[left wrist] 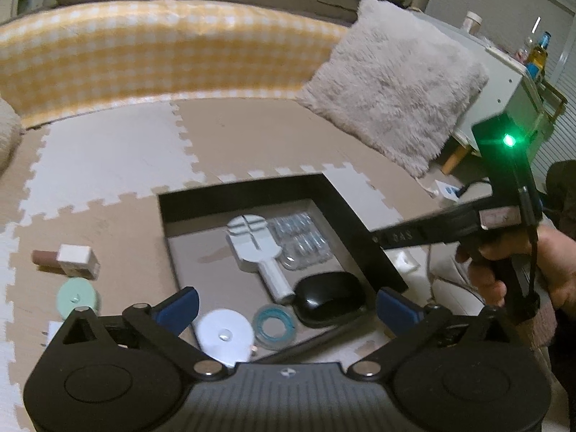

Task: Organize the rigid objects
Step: 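Move the left gripper to the white plug charger and grasp it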

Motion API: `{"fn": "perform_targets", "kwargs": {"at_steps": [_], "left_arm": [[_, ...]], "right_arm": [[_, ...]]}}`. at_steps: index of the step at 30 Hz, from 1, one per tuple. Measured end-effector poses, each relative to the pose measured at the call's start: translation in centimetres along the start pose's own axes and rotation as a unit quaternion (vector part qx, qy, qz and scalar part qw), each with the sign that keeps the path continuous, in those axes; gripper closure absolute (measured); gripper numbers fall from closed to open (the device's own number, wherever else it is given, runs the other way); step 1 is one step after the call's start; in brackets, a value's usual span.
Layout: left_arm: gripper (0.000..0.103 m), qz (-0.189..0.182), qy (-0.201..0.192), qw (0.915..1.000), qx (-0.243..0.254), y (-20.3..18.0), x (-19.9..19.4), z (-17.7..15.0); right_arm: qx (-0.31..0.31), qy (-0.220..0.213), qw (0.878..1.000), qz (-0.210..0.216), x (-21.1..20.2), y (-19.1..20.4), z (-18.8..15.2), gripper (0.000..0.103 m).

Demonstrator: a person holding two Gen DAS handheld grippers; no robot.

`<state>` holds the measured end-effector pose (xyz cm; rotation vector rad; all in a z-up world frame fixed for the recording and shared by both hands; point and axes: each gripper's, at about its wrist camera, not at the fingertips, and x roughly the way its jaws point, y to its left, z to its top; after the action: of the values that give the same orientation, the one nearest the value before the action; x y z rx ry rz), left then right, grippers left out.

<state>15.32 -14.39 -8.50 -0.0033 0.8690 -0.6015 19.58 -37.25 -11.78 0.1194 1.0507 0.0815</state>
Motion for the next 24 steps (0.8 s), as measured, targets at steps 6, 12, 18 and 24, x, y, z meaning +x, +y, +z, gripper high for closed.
{"fn": "perform_targets", "kwargs": {"at_steps": [6,12,18,24], "left_arm": [[0.0,0.035,-0.035,0.9986,-0.021,2.3,-1.8,0.7],[0.0,0.074,-0.065,0.9943,-0.042,5.0,-3.4,1.4],[0.0,0.112,-0.077,0.9886,-0.064,7.8,-4.6,1.5],[0.0,0.151,-0.052,0.9832,-0.088,10.8,-4.3,0.6]], "right_arm": [[-0.001,-0.001,1.0,0.0,0.0,-0.1,0.0,0.098],[-0.014,-0.001,1.0,-0.01,0.0,0.3,0.0,0.098],[-0.015,-0.001,1.0,-0.011,0.0,0.3,0.0,0.098],[-0.015,-0.002,1.0,-0.012,0.0,0.4,0.0,0.098]]}}
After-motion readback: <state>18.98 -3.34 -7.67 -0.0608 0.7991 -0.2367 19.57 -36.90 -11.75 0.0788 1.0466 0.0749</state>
